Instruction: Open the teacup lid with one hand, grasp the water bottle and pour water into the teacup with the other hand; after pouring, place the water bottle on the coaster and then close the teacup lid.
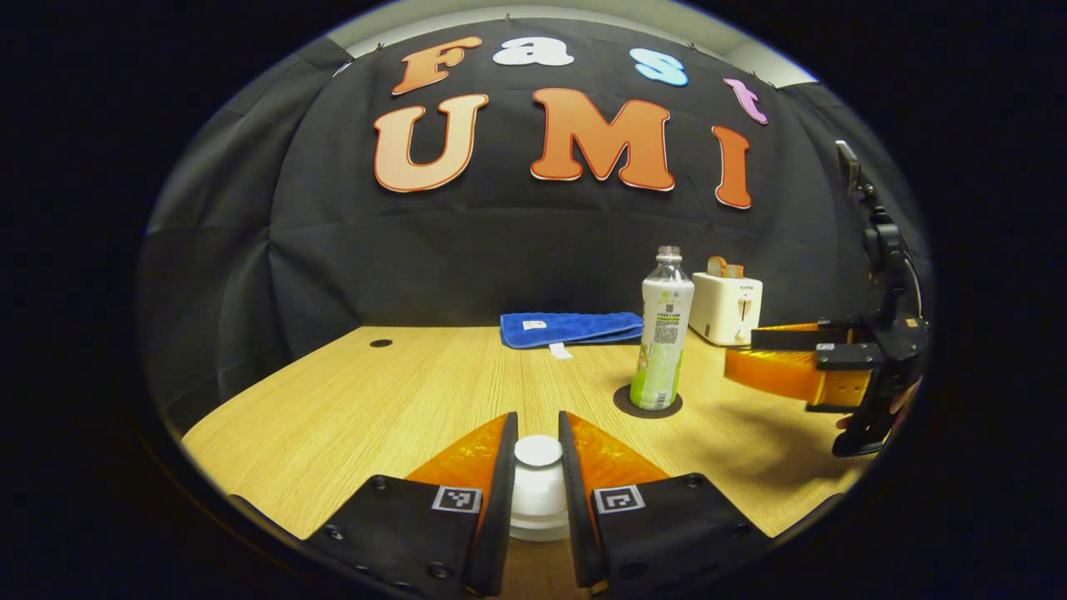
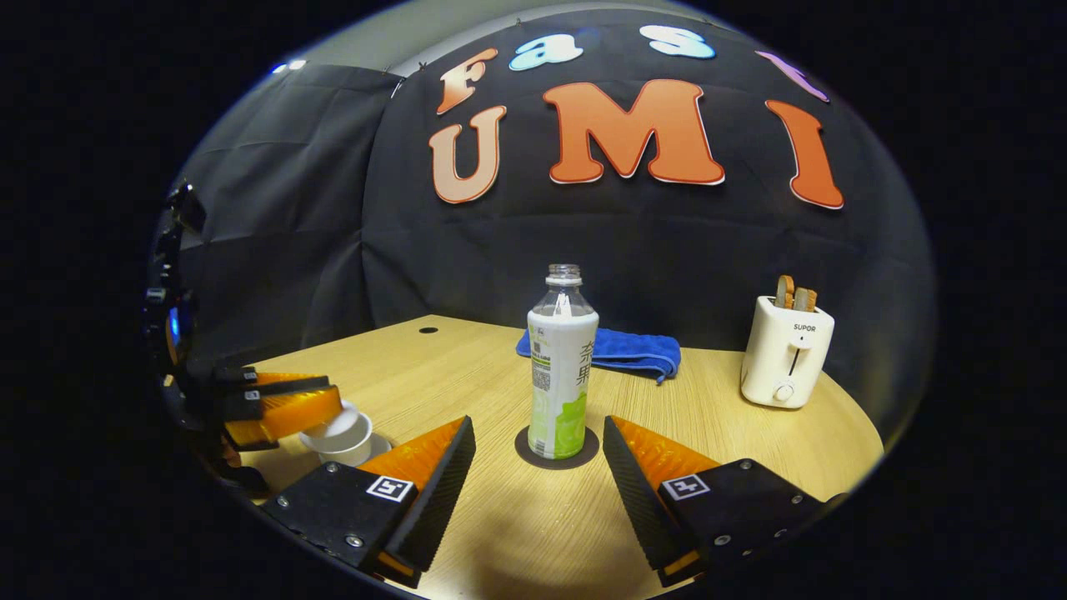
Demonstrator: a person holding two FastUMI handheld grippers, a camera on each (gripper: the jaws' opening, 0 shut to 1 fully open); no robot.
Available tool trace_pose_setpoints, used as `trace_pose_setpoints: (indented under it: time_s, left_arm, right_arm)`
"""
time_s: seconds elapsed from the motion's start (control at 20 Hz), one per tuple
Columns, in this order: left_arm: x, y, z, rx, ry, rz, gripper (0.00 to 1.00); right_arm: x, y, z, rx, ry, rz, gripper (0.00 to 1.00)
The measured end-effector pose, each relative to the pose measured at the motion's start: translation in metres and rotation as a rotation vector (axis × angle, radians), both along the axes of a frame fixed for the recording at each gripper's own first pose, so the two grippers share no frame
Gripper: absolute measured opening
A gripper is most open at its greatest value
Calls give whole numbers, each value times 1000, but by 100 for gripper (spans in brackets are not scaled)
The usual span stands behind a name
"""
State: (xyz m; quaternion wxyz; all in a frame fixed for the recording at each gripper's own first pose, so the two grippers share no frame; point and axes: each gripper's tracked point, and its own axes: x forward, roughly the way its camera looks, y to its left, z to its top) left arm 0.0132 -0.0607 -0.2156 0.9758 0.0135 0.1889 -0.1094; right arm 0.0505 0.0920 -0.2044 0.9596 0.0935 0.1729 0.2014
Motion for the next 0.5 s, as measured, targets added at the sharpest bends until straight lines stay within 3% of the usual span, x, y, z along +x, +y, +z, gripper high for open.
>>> trace_pose_setpoints:
  time_s: [0.35, 0.5]
  left_arm:
    - [-2, -3, -10, 24, 22, -2, 32]
    - [-1, 0, -1, 27, -8, 10, 43]
  right_arm:
    - [-13, -22, -5, 2, 16, -35, 93]
    - [-20, -37, -10, -22, 15, -64, 93]
